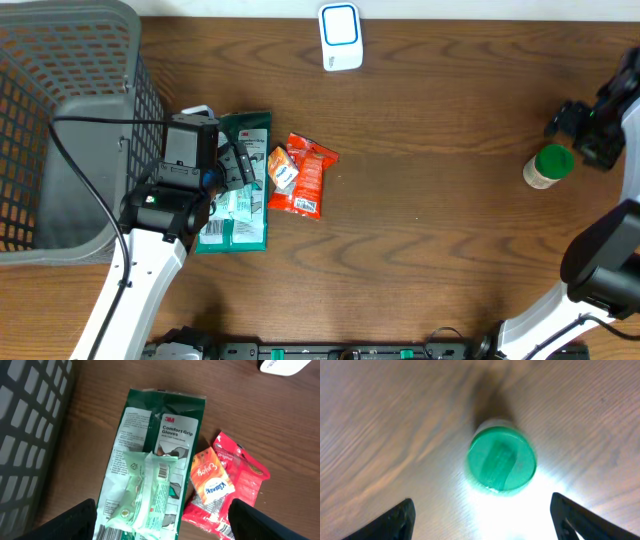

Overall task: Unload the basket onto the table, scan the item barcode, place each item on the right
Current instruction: 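Reach the right gripper to the orange packet and grasp it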

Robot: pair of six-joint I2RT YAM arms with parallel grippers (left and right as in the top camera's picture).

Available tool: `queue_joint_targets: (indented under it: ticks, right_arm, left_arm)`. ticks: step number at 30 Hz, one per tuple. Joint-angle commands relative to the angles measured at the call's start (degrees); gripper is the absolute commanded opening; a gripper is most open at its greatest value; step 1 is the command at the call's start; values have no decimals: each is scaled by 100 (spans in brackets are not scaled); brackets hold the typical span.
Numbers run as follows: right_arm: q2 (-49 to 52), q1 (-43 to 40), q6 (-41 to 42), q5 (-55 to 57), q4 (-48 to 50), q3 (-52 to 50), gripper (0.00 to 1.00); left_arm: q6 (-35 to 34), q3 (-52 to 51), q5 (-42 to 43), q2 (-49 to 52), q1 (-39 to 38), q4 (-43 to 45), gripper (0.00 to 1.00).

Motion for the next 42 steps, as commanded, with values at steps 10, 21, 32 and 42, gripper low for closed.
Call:
queue_joint_targets:
  ticks: [10,21,32,42]
  right_arm:
    - [-74,2715,-710,-1056,26,249,82]
    - [-63,5707,-785,-697,3327,-1488,70]
    - [208,6439,-785,-236,5121,-2391,53]
    - [811,6516,-782,-389,5394,-2391,42]
  left_arm:
    - [-11,111,-13,-20,20,-7,84]
    - [-11,111,-13,-20,20,-7,84]
    - [-11,111,-13,-20,20,-4,84]
    - [-11,111,-13,-20,20,-4,84]
